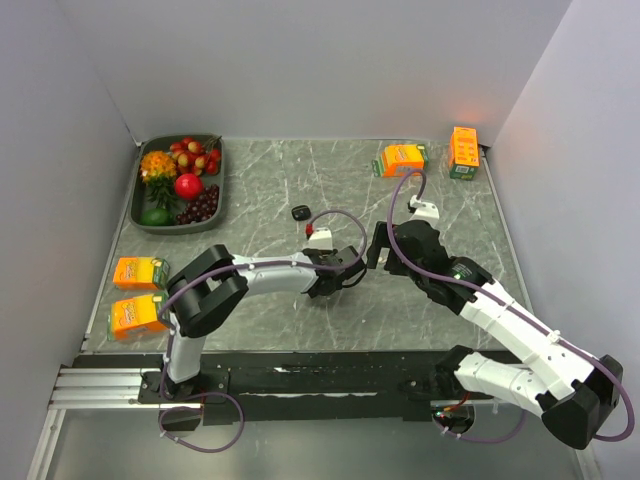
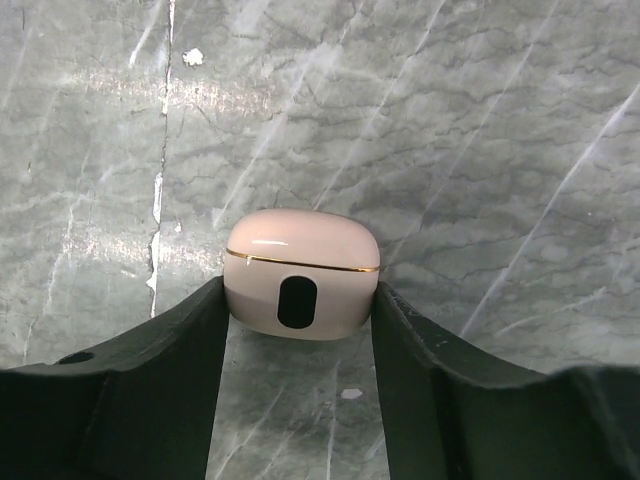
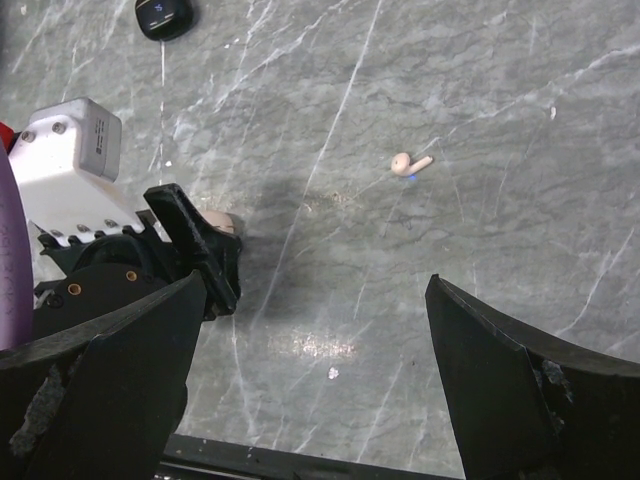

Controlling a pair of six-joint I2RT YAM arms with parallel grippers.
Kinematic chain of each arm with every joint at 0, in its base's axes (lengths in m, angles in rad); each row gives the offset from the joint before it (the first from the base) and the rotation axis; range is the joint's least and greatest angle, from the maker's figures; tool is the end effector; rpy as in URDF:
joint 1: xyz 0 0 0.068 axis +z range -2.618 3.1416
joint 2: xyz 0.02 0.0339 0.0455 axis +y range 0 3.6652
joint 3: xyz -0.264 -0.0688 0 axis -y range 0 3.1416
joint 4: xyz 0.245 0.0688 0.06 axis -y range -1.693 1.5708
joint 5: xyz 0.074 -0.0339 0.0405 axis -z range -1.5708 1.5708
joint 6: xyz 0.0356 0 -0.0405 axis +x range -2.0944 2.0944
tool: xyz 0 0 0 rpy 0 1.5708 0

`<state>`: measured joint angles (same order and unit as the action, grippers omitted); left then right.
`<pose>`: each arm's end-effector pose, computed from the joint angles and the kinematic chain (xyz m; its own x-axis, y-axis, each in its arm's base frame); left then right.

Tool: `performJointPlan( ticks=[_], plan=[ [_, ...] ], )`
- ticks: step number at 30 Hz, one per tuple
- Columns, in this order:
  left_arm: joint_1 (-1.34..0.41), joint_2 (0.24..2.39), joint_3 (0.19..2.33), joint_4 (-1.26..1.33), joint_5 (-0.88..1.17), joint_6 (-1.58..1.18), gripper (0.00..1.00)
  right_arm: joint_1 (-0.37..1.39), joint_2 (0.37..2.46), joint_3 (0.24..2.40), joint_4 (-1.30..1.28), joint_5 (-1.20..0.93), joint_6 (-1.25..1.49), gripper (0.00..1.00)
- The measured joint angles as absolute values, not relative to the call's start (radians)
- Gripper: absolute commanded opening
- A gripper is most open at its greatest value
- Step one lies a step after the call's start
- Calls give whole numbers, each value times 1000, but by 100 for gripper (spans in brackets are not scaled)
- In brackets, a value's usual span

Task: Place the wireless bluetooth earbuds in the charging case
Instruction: Pick up the charging case at the center of the board.

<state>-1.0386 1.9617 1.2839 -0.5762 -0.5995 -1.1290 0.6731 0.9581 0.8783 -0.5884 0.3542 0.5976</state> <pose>0.2108 -0.3183 0.1524 -0.7687 -0.1655 -0.6179 -0.1698 0.9841 -0.0524 0.1652 0.1159 0.3032 -0.6097 0.1888 -0.7698 -0.0348 0.9639 0.2640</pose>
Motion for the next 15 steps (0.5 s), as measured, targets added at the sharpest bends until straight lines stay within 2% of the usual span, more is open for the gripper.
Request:
performJointPlan(
  ticks=[4, 5, 7, 8, 15],
  plan=[
    [-1040, 1953, 1269, -559, -601, -1127, 39, 673, 956, 878, -589, 355, 597, 99],
    [-1040, 1948, 1262, -553, -601, -1129, 26, 673, 956, 877, -589, 355, 597, 99],
    [-1040, 1932, 1237, -528, -600, -1130, 7, 673, 955, 877, -591, 354, 598, 99],
    [-1040, 1927, 1230, -521, -600, -1131, 1, 673, 955, 877, -591, 354, 599, 99],
    [-1074, 1738, 994, -421, -589, -1107, 1, 668, 931, 915, -631, 346, 596, 99]
  ],
)
